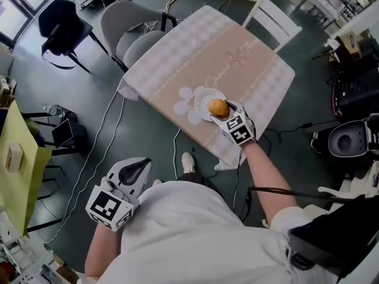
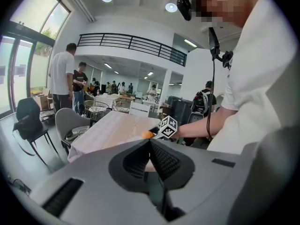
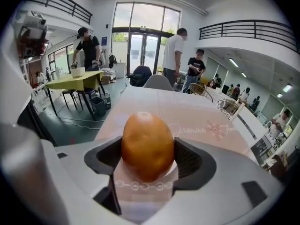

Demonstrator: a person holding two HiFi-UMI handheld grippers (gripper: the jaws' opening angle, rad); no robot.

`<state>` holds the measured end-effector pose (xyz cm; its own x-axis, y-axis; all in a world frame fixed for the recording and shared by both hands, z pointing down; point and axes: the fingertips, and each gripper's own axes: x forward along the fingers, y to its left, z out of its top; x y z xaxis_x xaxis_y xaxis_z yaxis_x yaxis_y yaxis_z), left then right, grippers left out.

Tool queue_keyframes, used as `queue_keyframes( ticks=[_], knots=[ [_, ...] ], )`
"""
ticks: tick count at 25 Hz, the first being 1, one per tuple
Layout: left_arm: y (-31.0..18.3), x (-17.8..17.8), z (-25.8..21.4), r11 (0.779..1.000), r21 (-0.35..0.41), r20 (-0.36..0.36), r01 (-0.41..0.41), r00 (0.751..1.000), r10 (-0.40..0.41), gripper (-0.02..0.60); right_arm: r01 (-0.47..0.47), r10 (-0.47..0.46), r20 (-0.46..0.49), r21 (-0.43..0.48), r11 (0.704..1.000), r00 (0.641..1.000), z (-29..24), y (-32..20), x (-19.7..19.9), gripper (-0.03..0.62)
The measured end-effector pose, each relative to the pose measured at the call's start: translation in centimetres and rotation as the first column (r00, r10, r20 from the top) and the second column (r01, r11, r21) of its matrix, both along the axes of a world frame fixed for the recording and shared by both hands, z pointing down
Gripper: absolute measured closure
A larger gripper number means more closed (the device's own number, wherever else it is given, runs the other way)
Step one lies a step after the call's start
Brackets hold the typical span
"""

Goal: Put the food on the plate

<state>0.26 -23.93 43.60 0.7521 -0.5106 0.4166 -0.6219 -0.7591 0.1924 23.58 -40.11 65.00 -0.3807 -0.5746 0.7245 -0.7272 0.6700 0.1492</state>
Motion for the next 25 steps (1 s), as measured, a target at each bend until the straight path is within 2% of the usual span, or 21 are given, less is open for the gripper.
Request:
queue_keyframes(
  ticks=[4,11,25],
  knots=[
    [-1.2,-0.2,0.1,0.994,-0.016,0.006,0.106,0.994,-0.106,0.572,0.067,-0.071,-0.055,-0.081,0.994,0.996,3.2,-2.0,-0.2,0.244],
    [-2.1,-0.3,0.5,0.982,-0.026,0.027,0.188,0.982,-0.187,0.572,0.148,-0.161,-0.096,-0.131,0.980,0.982,5.7,-3.0,-0.9,0.244],
    [-2.9,0.3,0.4,0.981,-0.021,0.038,0.192,0.981,-0.191,0.572,0.145,-0.156,-0.084,-0.125,0.981,0.984,6.4,-3.1,-0.8,0.244]
  ],
)
